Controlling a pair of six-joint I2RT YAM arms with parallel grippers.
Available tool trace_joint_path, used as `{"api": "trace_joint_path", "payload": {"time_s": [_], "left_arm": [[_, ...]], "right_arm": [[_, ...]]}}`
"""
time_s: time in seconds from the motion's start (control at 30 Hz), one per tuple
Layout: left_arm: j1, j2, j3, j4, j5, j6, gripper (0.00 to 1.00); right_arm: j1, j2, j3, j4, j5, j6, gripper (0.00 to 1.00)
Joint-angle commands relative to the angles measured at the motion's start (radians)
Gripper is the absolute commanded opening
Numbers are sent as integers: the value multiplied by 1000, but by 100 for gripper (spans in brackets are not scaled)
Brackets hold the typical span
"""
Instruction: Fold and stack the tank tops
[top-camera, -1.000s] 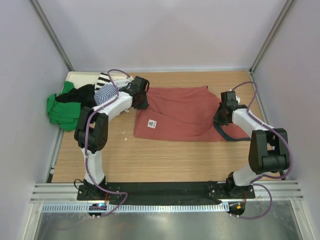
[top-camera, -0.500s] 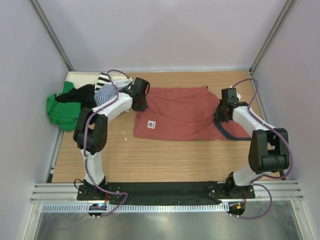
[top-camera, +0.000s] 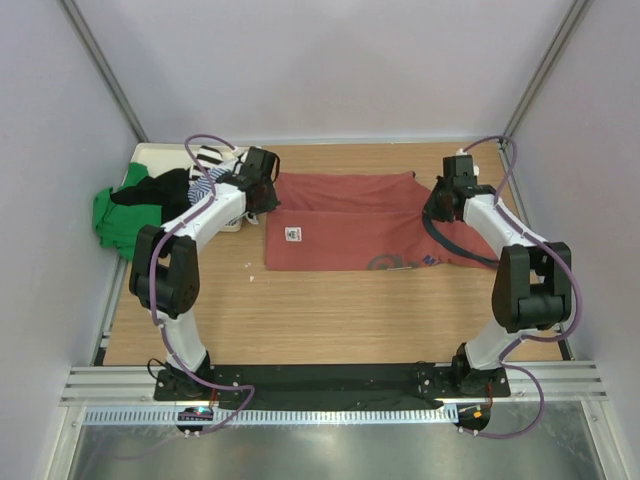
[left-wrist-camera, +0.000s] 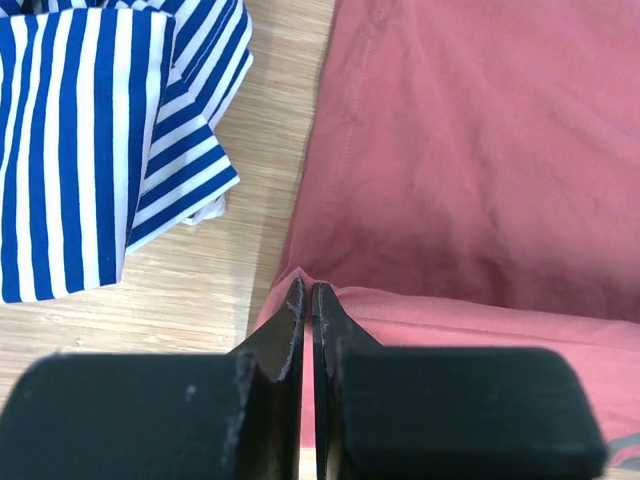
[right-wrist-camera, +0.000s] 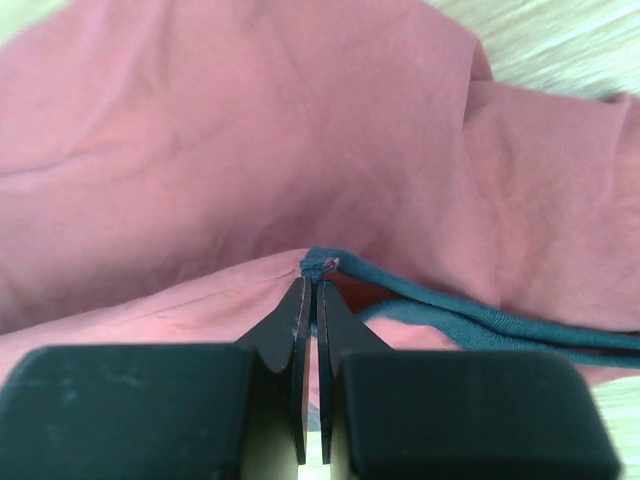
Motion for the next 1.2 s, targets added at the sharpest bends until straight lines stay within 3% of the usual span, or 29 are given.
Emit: {"api": "trace_joint_path", "payload": {"time_s": [0.0, 0.27, 0.47, 0.6, 0.77, 0.93, 1.07, 1.17], "left_arm": [[10, -15, -11, 31, -18, -11, 0], [10, -23, 4, 59, -18, -5, 0], [37, 34, 277, -59, -17, -8, 0], [44, -59, 415, -102, -52, -2, 0], [20, -346, 425, -76, -18, 24, 0], [-87, -730, 242, 54, -17, 75, 0], [-108, -961, 133, 116, 46, 47, 0], [-108, -1087, 89, 156, 83, 7, 0]], "right_arm": [[-5, 41, 34, 13, -12, -17, 1], [-12, 72, 108, 7, 14, -13, 1], [-35, 117, 367, -34, -18, -11, 1], [-42, 45, 528, -42, -26, -28, 1], [-42, -194, 550, 14, -138, -65, 1], [-43, -516, 394, 116, -201, -97, 1], [-43, -801, 340, 111, -224, -126, 1], [-42, -914, 331, 122, -248, -125, 1]]}}
